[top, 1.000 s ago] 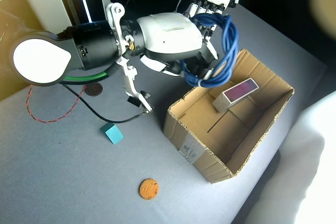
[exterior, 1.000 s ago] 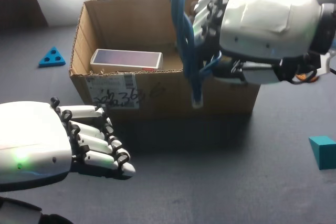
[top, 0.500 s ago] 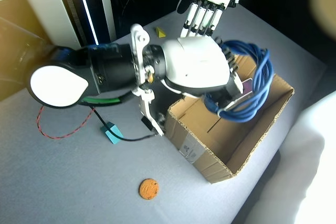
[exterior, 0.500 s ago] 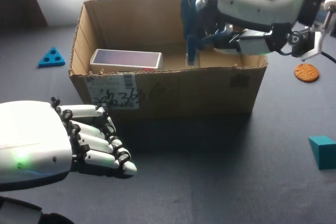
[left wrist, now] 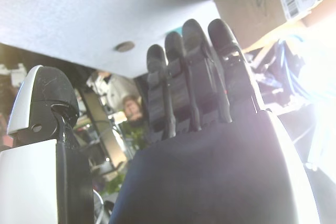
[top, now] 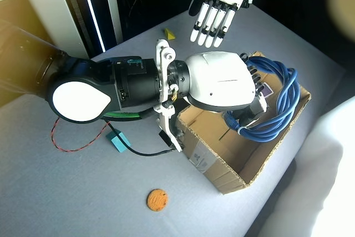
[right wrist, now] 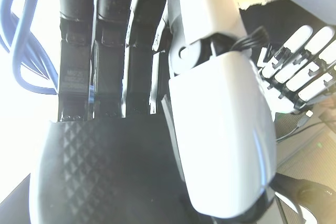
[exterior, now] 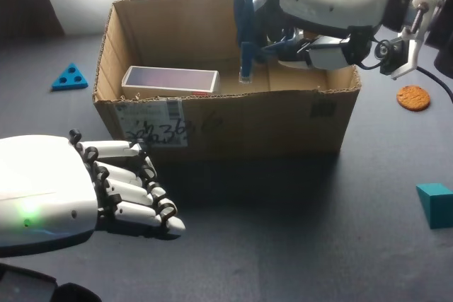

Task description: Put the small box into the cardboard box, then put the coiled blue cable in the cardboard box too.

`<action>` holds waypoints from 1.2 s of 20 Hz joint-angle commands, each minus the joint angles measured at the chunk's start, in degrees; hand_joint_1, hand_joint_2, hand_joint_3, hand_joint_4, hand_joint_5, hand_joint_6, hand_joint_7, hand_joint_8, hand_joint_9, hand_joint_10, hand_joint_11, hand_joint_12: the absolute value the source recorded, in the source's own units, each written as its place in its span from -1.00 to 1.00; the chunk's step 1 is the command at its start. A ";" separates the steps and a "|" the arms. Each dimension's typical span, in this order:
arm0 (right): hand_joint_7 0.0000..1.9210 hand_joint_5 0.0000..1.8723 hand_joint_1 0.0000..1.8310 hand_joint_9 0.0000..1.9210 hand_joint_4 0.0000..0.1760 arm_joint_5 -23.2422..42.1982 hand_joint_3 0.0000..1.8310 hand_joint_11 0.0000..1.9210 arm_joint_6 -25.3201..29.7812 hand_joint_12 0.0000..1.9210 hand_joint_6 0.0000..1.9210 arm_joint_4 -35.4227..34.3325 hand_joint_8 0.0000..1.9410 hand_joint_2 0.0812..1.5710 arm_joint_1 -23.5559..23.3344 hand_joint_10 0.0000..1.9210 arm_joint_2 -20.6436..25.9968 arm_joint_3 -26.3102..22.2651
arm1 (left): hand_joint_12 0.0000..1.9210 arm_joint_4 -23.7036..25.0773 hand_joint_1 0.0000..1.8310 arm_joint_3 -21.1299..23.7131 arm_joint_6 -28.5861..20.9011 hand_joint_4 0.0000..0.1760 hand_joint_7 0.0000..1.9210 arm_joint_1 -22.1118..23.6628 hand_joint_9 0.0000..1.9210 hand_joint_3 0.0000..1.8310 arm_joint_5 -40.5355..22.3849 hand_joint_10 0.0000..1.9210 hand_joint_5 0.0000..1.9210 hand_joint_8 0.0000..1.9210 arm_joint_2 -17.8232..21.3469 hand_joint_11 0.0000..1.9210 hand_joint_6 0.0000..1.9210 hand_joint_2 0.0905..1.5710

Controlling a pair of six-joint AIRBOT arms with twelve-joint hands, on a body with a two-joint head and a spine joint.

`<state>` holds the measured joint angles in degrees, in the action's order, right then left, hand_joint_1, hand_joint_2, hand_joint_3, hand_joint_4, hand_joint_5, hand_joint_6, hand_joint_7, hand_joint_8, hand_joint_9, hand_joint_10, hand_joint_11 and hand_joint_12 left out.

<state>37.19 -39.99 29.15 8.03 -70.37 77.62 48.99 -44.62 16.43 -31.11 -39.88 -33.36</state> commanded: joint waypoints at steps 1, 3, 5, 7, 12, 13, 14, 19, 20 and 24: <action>0.08 0.09 0.51 0.07 -1.00 6.39 -1.00 -0.13 -0.29 0.17 -0.03 -2.29 -0.16 0.33 -0.78 0.07 0.54 0.15 | -0.09 -2.14 -0.28 -0.17 -0.11 -1.00 -0.52 0.61 -0.53 -1.00 -4.63 -0.99 -0.52 -0.99 0.36 -1.00 -1.00 0.41; 0.00 -0.03 0.32 -0.06 -0.81 6.39 -0.99 -0.33 -0.33 0.25 0.17 -2.29 0.05 0.42 -0.51 -0.32 0.30 0.27 | -0.08 -2.03 -0.29 -0.18 -0.11 -1.00 -0.52 0.61 -0.53 -1.00 -4.63 -0.99 -0.52 -0.99 0.36 -0.98 -1.00 0.41; -0.08 -0.14 0.28 -0.13 -1.00 6.39 -1.00 -0.50 -0.57 0.25 -0.45 -2.29 -0.64 0.31 -0.20 -0.52 0.19 0.29 | -0.08 -2.02 -0.28 -0.18 -0.11 -1.00 -0.51 0.61 -0.52 -1.00 -4.63 -0.99 -0.51 -1.00 0.36 -0.96 -0.99 0.41; -0.12 -0.15 0.30 -0.19 -1.00 6.45 -1.00 -0.62 -0.65 0.26 -0.83 -2.28 -0.93 0.26 0.07 -0.72 0.14 0.29 | -0.10 -2.02 -0.36 -0.16 -0.11 -1.00 -0.57 0.66 -0.57 -0.99 -4.63 -0.99 -0.57 -1.00 0.36 -1.00 -1.00 0.45; -0.16 -0.17 0.27 -0.22 -1.00 6.50 -1.00 -0.69 -0.68 0.22 -0.95 -2.28 -1.00 0.25 0.12 -0.87 0.15 0.28 | -0.09 -2.02 -0.29 -0.05 -0.11 -1.00 -0.53 0.73 -0.54 -1.00 -4.63 -0.99 -0.53 -0.98 0.35 -0.99 -0.99 0.42; -0.16 -0.17 0.27 -0.22 -1.00 6.51 -1.00 -0.69 -0.68 0.22 -0.95 -2.27 -1.00 0.25 0.14 -0.87 0.16 0.28 | -0.09 -2.02 -0.29 -0.05 -0.11 -1.00 -0.53 0.73 -0.54 -1.00 -4.63 -0.99 -0.53 -0.98 0.35 -0.99 -0.99 0.42; -0.17 -0.18 0.26 -0.23 -1.00 6.56 -1.00 -0.69 -0.68 0.21 -0.97 -2.27 -1.00 0.21 0.14 -0.88 0.16 0.28 | -0.09 -2.02 -0.31 -0.06 -0.11 -1.00 -0.55 0.73 -0.57 -1.00 -4.62 -1.00 -0.53 -0.99 0.35 -1.00 -0.99 0.43; -0.36 -0.32 0.16 -0.37 -1.00 6.90 -1.00 -0.85 -0.68 0.28 -1.00 -2.27 -1.00 0.22 0.14 -1.00 0.20 0.29 | -0.08 -2.00 -0.31 0.34 -0.10 -1.00 -0.53 0.64 -0.54 -1.00 -4.30 -0.99 -0.53 -1.00 0.30 -0.98 -1.00 0.41; -0.36 -0.32 0.17 -0.37 -1.00 7.11 -1.00 -0.85 -0.68 0.28 -0.99 -2.27 -1.00 0.22 0.14 -0.99 0.20 0.31 | -0.09 -2.00 -0.32 0.35 -0.10 -1.00 -0.54 0.54 -0.55 -1.00 -4.26 -1.00 -0.55 -1.00 0.29 -1.00 -1.00 0.42; -0.39 -0.34 0.17 -0.40 -1.00 7.51 -1.00 -0.90 -2.99 0.34 -1.00 -3.89 -1.00 0.23 -0.03 -1.00 0.23 0.37 | -0.10 -2.75 -0.34 0.24 -0.10 -1.00 -0.54 0.56 -0.55 -1.00 -4.25 -1.00 -0.55 -1.00 0.29 -1.00 -1.00 0.43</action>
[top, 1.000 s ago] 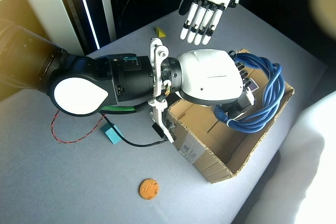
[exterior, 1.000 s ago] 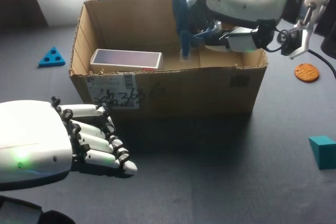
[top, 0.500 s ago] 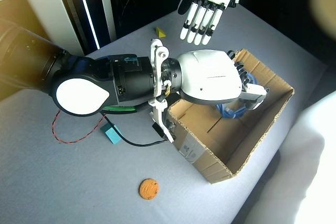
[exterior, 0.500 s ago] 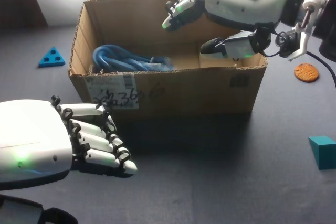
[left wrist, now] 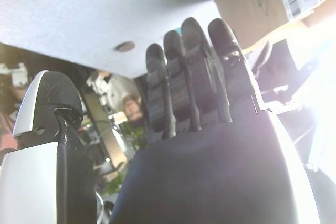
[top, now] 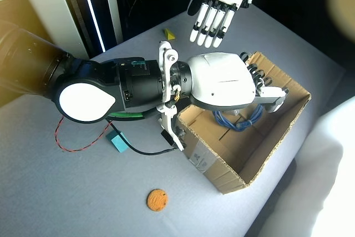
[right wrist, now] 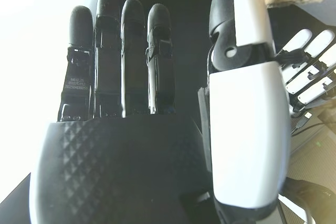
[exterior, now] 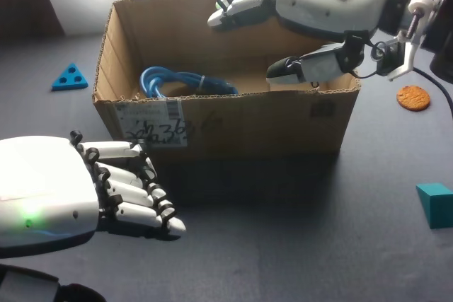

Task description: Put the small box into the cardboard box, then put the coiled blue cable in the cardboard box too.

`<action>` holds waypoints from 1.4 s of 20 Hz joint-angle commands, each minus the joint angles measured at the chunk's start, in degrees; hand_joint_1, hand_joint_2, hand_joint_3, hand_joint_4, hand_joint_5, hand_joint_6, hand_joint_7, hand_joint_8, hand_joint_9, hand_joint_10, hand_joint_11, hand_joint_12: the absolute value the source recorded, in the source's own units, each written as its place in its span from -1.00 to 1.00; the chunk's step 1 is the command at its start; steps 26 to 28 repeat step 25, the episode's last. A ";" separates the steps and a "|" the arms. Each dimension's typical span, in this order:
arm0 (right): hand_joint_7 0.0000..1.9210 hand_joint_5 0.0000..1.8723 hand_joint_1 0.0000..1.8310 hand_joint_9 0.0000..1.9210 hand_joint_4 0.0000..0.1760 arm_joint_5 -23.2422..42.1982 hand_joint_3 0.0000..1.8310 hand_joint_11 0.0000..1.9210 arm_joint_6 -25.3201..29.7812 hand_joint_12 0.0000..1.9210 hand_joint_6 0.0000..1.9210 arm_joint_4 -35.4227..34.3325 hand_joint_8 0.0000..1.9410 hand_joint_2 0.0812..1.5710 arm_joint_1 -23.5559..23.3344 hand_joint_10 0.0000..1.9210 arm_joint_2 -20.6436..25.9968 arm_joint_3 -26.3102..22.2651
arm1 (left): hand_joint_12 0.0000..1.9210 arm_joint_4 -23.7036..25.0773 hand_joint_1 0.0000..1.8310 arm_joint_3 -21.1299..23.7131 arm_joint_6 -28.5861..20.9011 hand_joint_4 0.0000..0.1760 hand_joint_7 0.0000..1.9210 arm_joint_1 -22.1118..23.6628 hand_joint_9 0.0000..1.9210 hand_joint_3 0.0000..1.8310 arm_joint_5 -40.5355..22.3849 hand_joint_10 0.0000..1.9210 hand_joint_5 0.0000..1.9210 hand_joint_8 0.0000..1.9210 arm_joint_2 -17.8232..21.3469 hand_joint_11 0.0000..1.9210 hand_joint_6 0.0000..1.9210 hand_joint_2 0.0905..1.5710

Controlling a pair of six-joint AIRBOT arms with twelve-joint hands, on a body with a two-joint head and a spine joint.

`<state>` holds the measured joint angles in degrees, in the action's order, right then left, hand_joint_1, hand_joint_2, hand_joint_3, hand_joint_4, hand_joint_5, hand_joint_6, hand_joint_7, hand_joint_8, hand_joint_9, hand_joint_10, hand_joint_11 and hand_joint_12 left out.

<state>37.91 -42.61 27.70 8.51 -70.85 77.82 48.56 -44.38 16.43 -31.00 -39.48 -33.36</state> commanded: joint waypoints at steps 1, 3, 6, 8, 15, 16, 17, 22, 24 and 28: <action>-0.37 -0.32 0.17 -0.39 -1.00 6.79 -1.00 -0.88 -1.01 0.32 -0.99 -3.08 -1.00 0.23 -0.60 -0.99 0.71 0.21 | -0.10 -2.55 -0.32 0.01 -0.10 -1.00 -0.54 0.49 -0.55 -1.00 -4.69 -1.00 -0.54 -1.00 0.29 -0.99 -1.00 0.43; -0.36 -0.30 0.19 -0.39 -1.00 6.83 -1.00 -0.89 -2.14 0.32 -0.99 -5.04 -0.99 0.21 -0.89 -0.99 0.72 0.46 | -0.09 -3.38 -0.33 0.19 -0.10 -1.00 -0.52 0.53 -0.52 -1.00 -4.79 -0.99 -0.52 -0.99 0.29 -0.98 -0.99 0.42; -0.37 -0.30 0.21 -0.39 -1.00 7.32 -1.00 -0.89 -2.29 0.32 -0.99 -6.91 -1.00 0.19 -1.83 -1.00 0.81 1.21 | -0.11 -3.76 -0.32 0.79 -0.10 -1.00 -0.55 0.90 -0.55 -1.00 -4.45 -1.00 -0.55 -1.00 0.29 -1.00 -1.00 0.43; -0.38 -0.31 0.21 -0.41 -1.00 8.04 -1.00 -0.91 -0.61 0.34 -1.00 -6.91 -1.00 0.20 -2.49 -1.00 1.27 1.21 | -0.14 -3.81 -0.29 0.83 -0.10 -1.00 -0.54 0.90 -0.55 -1.00 -4.77 -0.99 -0.54 -0.99 0.30 -0.99 -1.00 0.42; -0.36 -0.28 0.21 -0.37 -1.00 12.30 -1.00 -0.85 18.41 0.32 -0.99 2.83 -1.00 0.19 -4.59 -0.99 3.48 1.14 | -0.11 -3.90 -0.32 0.85 -0.10 -1.00 -0.53 0.89 -0.54 -1.00 -4.85 -0.99 -0.51 -0.99 0.30 -0.99 -0.99 0.42; -0.36 -0.29 0.19 -0.36 -1.00 13.91 -1.00 -0.85 22.25 0.32 -0.99 5.81 -1.00 0.21 -3.96 -0.99 3.86 1.14 | -0.11 -3.92 -0.33 0.85 -0.10 -1.00 -0.54 0.89 -0.55 -1.00 -4.85 -1.00 -0.52 -1.00 0.31 -1.00 -0.99 0.43; -0.36 -0.30 0.19 -0.36 -1.00 15.08 -1.00 -0.85 24.38 0.32 -1.00 7.79 -1.00 0.21 -3.77 -0.99 4.11 1.13 | -0.11 -3.95 -0.31 0.89 -0.10 -1.00 -0.52 0.89 -0.54 -1.00 -4.85 -0.99 -0.51 -0.99 0.32 -0.99 -0.99 0.42; -0.37 -0.30 0.17 -0.37 -1.00 21.90 -1.00 -0.84 31.72 0.28 -1.00 17.44 -1.00 0.23 -2.61 -0.99 6.49 0.40 | -0.12 -3.97 -0.31 0.92 -0.10 -1.00 -0.54 0.92 -0.56 -1.00 -4.86 -1.00 -0.53 -1.00 0.33 -1.00 -1.00 0.42; -0.37 -0.30 0.15 -0.36 -1.00 23.33 -1.00 -0.82 34.41 0.25 -1.00 19.77 -1.00 0.23 -2.50 -0.99 7.78 0.18 | -0.11 -4.00 -0.31 0.82 -0.10 -1.00 -0.53 0.92 -0.54 -1.00 -4.87 -0.99 -0.51 -0.99 0.35 -0.98 -0.99 0.41; -0.38 -0.32 0.14 -0.38 -1.00 24.93 -1.00 -0.87 35.49 0.28 -1.00 21.13 -1.00 0.25 -2.43 -1.00 8.68 0.15 | -0.10 -4.09 -0.29 0.77 -0.10 -1.00 -0.51 0.92 -0.53 -1.00 -4.89 -0.99 -0.50 -0.99 0.39 -0.98 -0.99 0.40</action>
